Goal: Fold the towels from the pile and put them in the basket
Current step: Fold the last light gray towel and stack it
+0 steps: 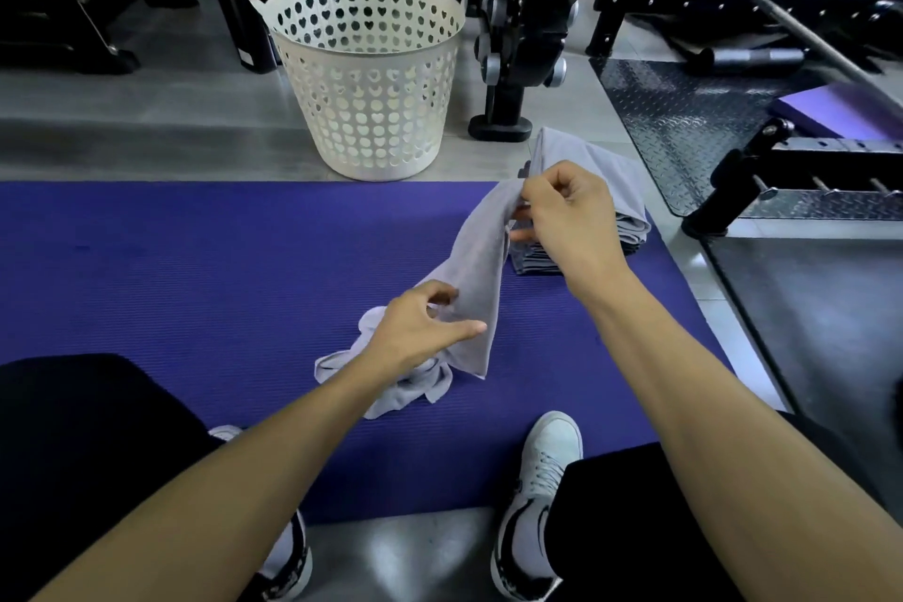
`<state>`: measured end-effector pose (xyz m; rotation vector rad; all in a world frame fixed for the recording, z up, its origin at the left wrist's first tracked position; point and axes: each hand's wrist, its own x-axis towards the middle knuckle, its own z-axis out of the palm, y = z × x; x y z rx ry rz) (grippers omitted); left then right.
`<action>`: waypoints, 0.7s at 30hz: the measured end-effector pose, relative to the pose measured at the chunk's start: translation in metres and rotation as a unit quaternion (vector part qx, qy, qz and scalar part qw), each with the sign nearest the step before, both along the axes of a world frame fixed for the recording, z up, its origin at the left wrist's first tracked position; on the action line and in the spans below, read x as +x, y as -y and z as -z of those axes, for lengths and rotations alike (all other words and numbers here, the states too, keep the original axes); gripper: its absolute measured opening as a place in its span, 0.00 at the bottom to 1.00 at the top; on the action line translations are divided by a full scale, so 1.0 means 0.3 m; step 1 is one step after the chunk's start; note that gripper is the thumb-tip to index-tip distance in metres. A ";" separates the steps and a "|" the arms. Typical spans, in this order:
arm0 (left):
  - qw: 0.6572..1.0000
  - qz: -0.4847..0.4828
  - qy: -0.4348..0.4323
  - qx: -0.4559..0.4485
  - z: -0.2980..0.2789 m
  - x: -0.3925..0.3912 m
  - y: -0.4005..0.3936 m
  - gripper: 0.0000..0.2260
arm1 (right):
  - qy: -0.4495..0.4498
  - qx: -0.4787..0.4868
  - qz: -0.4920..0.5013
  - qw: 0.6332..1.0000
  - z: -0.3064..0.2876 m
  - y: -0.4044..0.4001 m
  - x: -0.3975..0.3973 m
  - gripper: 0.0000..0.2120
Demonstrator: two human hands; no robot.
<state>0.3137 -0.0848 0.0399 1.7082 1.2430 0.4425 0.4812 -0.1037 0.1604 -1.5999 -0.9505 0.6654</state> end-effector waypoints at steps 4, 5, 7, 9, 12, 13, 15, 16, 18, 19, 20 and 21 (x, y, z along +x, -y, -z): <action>0.998 -0.059 0.024 0.015 0.031 0.080 0.034 0.29 | -0.035 -0.010 -0.015 0.999 0.008 0.005 0.001 0.07; 0.997 -0.067 0.021 0.021 0.043 0.095 0.032 0.27 | -0.044 -0.011 -0.020 0.999 0.007 0.007 0.000 0.07; 0.995 -0.088 0.024 0.027 0.061 0.118 0.020 0.16 | -0.054 -0.016 -0.025 0.998 0.009 0.007 0.008 0.07; 0.994 -0.098 0.039 0.019 0.065 0.118 -0.002 0.09 | -0.047 -0.025 -0.014 0.999 0.016 0.007 0.022 0.07; 0.996 -0.087 0.029 -0.013 0.070 0.067 -0.048 0.08 | 0.010 -0.042 0.011 0.999 0.029 0.006 0.052 0.09; 0.996 -0.084 0.012 -0.017 0.074 0.037 -0.064 0.08 | 0.030 -0.046 0.022 0.998 0.034 0.006 0.063 0.09; 0.995 -0.094 -0.012 -0.023 0.092 -0.027 -0.096 0.10 | 0.029 -0.047 0.039 0.998 0.042 0.008 0.075 0.08; 0.994 -0.106 -0.012 -0.021 0.097 -0.054 -0.111 0.12 | 0.015 -0.049 0.040 0.998 0.046 0.010 0.076 0.07; 0.993 -0.121 0.014 -0.001 0.077 -0.090 -0.143 0.12 | -0.020 -0.055 0.024 0.998 0.052 0.009 0.068 0.07; 0.993 -0.114 0.032 0.013 0.046 -0.098 -0.158 0.11 | -0.041 -0.053 0.006 0.998 0.053 0.009 0.058 0.08; 0.994 -0.094 0.047 0.028 0.006 -0.103 -0.172 0.10 | -0.055 -0.048 -0.013 0.997 0.054 0.010 0.045 0.08; 0.996 -0.058 0.056 0.045 -0.044 -0.106 -0.183 0.09 | -0.060 -0.043 -0.031 0.997 0.057 0.009 0.032 0.07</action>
